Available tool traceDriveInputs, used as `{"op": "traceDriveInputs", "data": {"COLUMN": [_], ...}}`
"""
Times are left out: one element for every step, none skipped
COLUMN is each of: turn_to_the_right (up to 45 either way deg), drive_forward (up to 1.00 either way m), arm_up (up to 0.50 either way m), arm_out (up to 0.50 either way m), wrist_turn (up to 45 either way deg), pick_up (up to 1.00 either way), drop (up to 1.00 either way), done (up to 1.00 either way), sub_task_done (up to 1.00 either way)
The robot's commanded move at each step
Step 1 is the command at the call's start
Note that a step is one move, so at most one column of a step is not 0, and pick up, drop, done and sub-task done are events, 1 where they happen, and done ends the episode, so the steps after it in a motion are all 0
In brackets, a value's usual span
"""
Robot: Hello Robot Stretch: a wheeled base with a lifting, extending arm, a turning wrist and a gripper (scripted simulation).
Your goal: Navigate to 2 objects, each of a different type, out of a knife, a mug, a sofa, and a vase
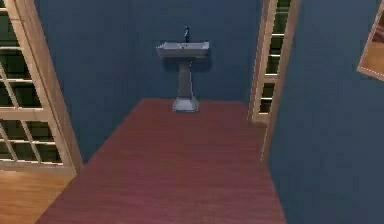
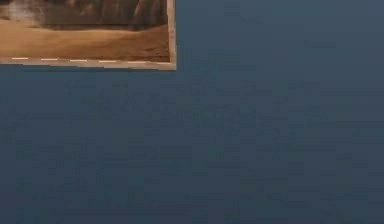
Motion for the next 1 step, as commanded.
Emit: {"op": "traceDriveInputs", "data": {"turn_to_the_right": [0.0], "drive_forward": [0.75], "arm_up": [0.00], "arm_out": [0.00], "wrist_turn": [0.0], "pick_up": [0.00], "drop": [0.00], "done": [0.00], "sub_task_done": [0.00]}}
